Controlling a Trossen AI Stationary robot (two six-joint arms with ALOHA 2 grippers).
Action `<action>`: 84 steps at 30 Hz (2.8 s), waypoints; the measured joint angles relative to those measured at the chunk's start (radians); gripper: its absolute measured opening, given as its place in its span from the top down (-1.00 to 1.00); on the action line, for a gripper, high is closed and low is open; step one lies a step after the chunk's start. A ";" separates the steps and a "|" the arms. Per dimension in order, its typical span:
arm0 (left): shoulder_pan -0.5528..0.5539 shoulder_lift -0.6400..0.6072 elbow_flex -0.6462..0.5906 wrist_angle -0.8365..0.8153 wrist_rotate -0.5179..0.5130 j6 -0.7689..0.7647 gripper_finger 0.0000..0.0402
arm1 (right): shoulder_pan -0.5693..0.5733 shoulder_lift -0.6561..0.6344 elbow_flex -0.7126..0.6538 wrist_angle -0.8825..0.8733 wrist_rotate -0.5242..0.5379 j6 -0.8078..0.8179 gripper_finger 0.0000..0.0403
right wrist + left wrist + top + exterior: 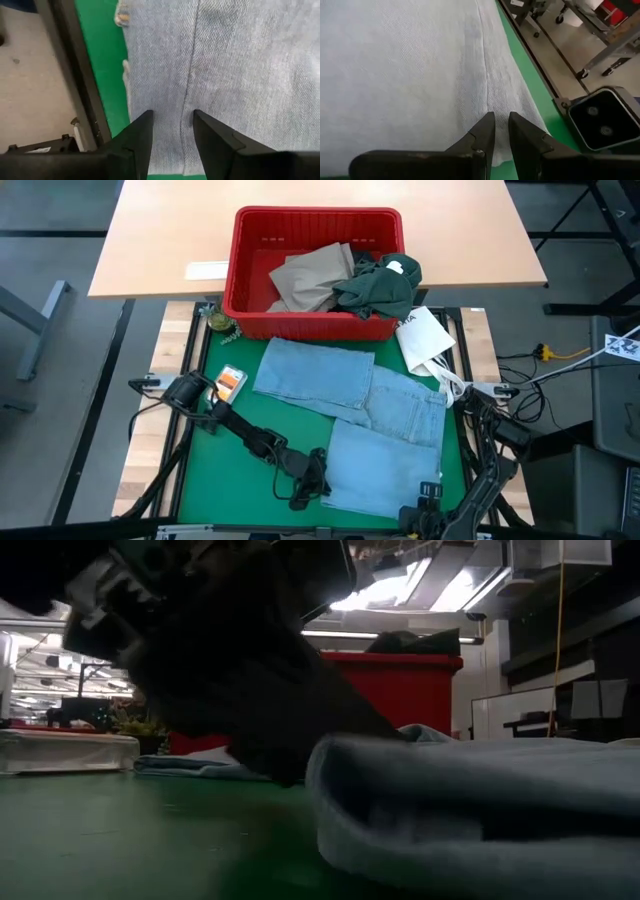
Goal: Fold Laundry from Bin
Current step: Fold the blue pants
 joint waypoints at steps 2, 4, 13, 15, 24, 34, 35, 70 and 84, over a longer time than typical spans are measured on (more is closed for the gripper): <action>0.008 -0.021 -0.001 0.003 -0.005 0.003 0.74 | 0.001 -0.014 0.013 -0.032 0.001 -0.001 0.30; 0.020 -0.050 -0.001 0.008 -0.007 0.019 0.74 | -0.003 -0.025 0.043 -0.093 0.002 -0.001 0.30; 0.097 -0.138 0.000 0.023 -0.081 0.092 0.74 | -0.017 -0.046 0.165 -0.369 0.211 -0.031 0.30; 0.121 -0.138 0.000 0.018 -0.097 0.094 0.74 | -0.022 -0.051 0.160 -0.380 0.278 -0.028 0.30; 0.204 -0.128 0.000 -0.119 -0.152 0.109 0.74 | -0.113 -0.056 -0.029 -0.378 0.280 -0.193 0.30; 0.232 -0.068 0.001 -0.210 -0.291 0.109 0.74 | -0.128 -0.056 -0.304 -0.288 0.078 -0.156 0.30; 0.235 -0.059 0.001 -0.206 -0.290 0.109 0.74 | -0.128 -0.056 -0.317 -0.265 0.073 -0.157 0.30; 0.386 -0.980 -0.001 -1.073 -0.390 0.168 0.74 | -0.225 -0.065 0.104 -0.364 0.629 -0.238 0.30; 0.575 -1.011 -0.001 -1.445 -0.480 0.115 0.37 | -0.398 -0.065 0.104 -0.222 0.539 -0.323 0.30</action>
